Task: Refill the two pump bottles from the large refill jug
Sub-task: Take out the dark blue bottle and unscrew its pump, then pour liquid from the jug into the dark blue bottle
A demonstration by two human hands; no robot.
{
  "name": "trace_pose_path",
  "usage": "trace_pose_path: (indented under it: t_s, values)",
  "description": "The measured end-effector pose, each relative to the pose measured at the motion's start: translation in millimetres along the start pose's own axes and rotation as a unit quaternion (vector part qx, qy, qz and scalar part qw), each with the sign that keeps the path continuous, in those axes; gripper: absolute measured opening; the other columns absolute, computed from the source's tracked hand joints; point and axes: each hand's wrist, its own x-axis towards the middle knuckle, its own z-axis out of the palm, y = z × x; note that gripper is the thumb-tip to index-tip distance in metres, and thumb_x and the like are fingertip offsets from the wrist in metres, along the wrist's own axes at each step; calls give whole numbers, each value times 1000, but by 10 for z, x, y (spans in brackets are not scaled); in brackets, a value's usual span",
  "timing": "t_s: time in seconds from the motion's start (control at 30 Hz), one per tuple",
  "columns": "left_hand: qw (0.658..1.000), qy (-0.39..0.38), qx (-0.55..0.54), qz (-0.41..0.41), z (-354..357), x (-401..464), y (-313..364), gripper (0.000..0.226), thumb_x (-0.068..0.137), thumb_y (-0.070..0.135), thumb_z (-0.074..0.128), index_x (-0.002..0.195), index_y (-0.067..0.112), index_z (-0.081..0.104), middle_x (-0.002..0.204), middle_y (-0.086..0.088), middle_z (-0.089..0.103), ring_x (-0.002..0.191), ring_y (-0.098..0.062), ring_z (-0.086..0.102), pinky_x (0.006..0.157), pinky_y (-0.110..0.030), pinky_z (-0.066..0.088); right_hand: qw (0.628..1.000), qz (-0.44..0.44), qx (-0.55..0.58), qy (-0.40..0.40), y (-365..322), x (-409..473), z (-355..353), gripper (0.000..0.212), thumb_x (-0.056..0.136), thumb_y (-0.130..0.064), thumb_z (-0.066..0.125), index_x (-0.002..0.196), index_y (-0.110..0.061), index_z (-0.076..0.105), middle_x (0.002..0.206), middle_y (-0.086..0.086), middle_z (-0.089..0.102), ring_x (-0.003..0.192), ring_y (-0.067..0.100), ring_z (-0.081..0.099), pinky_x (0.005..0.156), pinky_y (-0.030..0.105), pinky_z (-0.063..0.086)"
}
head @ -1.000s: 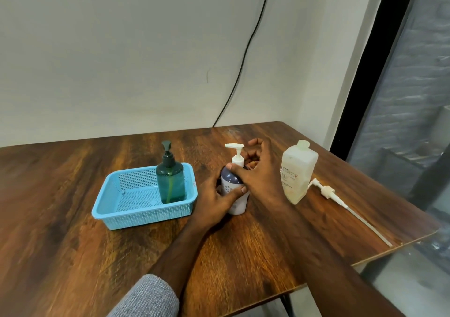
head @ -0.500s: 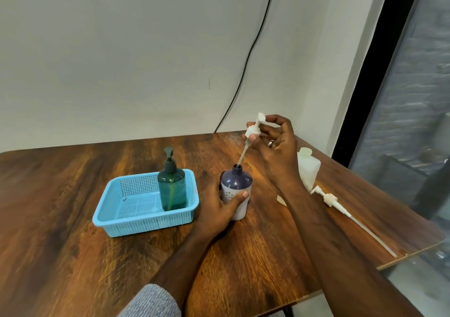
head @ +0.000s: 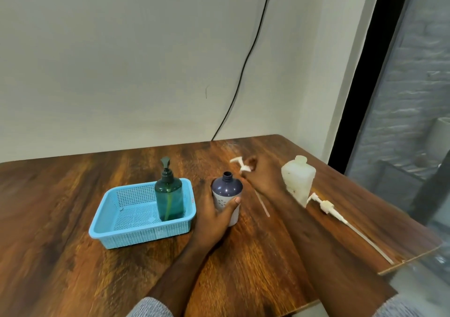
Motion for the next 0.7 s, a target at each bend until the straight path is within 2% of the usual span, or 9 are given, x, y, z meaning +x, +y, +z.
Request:
trace_pose_path:
  t_s: [0.07,0.1,0.17,0.23,0.33,0.43,0.5,0.6,0.7]
  values:
    - [1000,-3,2,-4,-4,3,-6,55,81,30,78,125,40,47,122,15,61,111,2,61,85,-13,50,995,6,-95,-14,119,-35,132,10,84,-25,77,85,-23,66,85,-7,64,81,13,61,63,21,41]
    - [1000,-3,2,-7,-4,3,-5,56,81,31,79,126,39,47,122,15,61,112,3,60,85,-13,50,991,-3,-135,-14,162,-59,165,16,84,-25,76,76,-23,63,77,-7,60,75,12,58,57,20,36]
    - [1000,0,-1,-8,-2,4,3,55,80,29,79,125,38,49,121,15,63,111,4,60,85,-12,49,984,-10,-180,-14,219,-100,208,22,84,-22,77,71,-22,59,69,-8,52,66,6,49,51,18,30]
    - [1000,0,-5,-11,-1,7,17,52,80,24,80,120,39,50,116,17,64,107,6,61,83,-9,49,983,-1,-182,-23,280,-113,236,18,85,-21,77,75,-20,62,75,-6,56,67,5,49,52,17,34]
    - [1000,0,-9,-16,-2,6,31,49,78,25,80,114,42,52,112,21,64,104,10,61,82,-8,48,982,-1,-183,-42,318,-148,232,8,89,-21,73,85,-18,66,90,0,65,77,10,57,67,25,53]
    - [1000,-4,-4,-18,-1,1,34,53,76,29,81,116,45,51,114,25,63,107,12,59,83,-7,47,982,-19,-185,-38,309,-204,200,9,92,-21,70,100,-18,67,102,1,64,85,12,54,70,24,47]
    - [1000,-8,4,-16,-7,-1,14,57,73,34,82,117,47,50,115,26,62,109,11,59,84,-8,48,983,-30,-181,-2,247,-262,153,15,94,-21,69,108,-18,68,107,2,66,83,10,52,69,20,41]
    - [1000,-17,7,-15,-15,4,-29,64,73,27,85,122,47,49,117,31,62,111,7,60,86,-14,51,986,-59,-99,117,172,-453,-28,18,94,-18,69,112,-15,70,110,4,71,89,15,64,79,24,52]
    - [1000,-20,6,-12,0,10,-52,76,70,31,86,136,37,48,124,24,62,114,3,60,89,-18,52,950,-180,-45,253,290,-663,-269,16,89,-11,73,105,-11,69,106,7,71,95,20,65,85,33,56]
